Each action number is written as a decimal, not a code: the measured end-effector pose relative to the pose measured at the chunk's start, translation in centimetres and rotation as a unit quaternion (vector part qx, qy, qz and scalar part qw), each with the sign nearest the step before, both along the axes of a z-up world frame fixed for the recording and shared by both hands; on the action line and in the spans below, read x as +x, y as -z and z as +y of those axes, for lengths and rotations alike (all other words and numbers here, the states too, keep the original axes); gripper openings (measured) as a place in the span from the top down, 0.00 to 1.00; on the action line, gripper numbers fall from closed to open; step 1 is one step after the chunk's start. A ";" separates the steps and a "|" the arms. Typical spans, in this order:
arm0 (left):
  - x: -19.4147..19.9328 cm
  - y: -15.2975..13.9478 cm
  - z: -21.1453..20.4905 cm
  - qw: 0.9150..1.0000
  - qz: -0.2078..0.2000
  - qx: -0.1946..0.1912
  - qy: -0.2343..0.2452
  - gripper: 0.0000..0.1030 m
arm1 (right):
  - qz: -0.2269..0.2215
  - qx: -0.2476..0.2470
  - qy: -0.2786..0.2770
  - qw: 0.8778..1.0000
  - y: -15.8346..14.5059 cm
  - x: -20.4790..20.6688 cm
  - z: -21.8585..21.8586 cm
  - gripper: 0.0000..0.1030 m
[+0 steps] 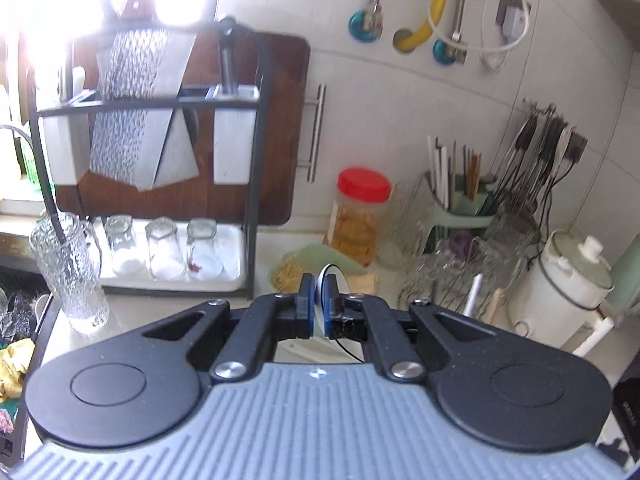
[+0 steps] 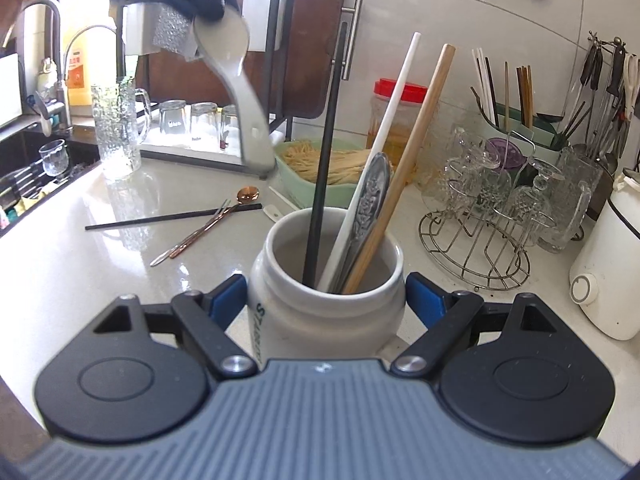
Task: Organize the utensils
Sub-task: 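Lift the white ceramic spoon and carry it toward the mug with the left tool, then lower the white ceramic spoon into the mug and open the left tool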
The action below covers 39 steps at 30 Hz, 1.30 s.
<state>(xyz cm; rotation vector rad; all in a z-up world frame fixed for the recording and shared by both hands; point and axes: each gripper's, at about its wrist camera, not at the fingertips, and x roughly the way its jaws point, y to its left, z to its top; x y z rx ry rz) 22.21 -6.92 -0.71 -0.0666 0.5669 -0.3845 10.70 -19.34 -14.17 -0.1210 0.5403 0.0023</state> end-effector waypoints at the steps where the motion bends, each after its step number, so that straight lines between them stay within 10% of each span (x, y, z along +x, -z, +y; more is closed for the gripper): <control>1: -0.1 -0.4 -0.1 1.000 -0.003 -0.003 0.003 0.95 | -0.001 0.000 -0.002 1.000 0.0 0.0 0.0 0.14; 15: -1.2 1.5 -4.7 0.996 -0.038 0.076 0.027 0.95 | -0.015 0.010 -0.002 1.000 0.2 0.5 0.1 0.14; 39: -2.3 7.0 -7.6 0.985 0.035 0.113 0.129 0.94 | -0.023 0.012 0.007 1.000 0.3 0.8 0.4 0.14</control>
